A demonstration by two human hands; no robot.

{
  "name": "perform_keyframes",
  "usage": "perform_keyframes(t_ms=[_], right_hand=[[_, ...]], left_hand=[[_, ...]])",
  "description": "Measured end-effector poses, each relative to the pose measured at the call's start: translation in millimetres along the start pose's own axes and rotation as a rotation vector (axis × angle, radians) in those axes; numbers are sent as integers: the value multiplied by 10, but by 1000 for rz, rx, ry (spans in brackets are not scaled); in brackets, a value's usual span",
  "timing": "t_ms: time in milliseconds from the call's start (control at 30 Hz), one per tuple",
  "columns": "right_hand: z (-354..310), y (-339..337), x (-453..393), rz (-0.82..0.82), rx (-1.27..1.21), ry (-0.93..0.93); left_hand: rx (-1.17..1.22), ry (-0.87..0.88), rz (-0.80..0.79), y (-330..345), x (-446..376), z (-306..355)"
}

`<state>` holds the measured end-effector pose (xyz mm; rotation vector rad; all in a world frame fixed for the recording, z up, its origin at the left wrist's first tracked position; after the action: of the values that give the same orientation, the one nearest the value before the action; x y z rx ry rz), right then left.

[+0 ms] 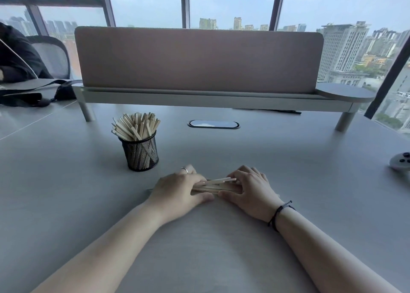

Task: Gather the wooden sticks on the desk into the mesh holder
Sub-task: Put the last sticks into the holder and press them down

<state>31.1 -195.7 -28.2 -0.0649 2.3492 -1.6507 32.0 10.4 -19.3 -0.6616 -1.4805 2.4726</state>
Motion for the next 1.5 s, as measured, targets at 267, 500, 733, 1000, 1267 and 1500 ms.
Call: perform_keyframes(t_ms=[267, 500, 733, 1000, 1267, 1500], right_hand=[[-25, -1, 19, -12, 37, -21], [-36, -20, 34, 29, 4, -4], [-29, -42, 33, 33, -16, 19], [-64, -70, 35, 27, -75, -1], [-238, -176, -9, -168, 3, 18], [-310, -189, -21, -241, 36, 30]], left_hand=[[6, -37, -46, -71, -55, 114], [-24, -35, -72, -64, -12, 103], [13, 73, 187, -175, -19, -35], [1070, -79, 424, -366, -82, -18], [1309, -283, 488, -344, -68, -19], [1327, -364, 611, -393, -50, -41]])
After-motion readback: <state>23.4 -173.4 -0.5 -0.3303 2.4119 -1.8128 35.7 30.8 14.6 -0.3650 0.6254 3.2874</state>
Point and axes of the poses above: each hand's wrist, its own x-axis away from the middle knuckle, its own y-axis out of the palm, z = x × y, the point moved 3 cm from there along -x, towards the middle knuckle, and after that the axes turned 6 degrees about x, right-handed, at the moved point
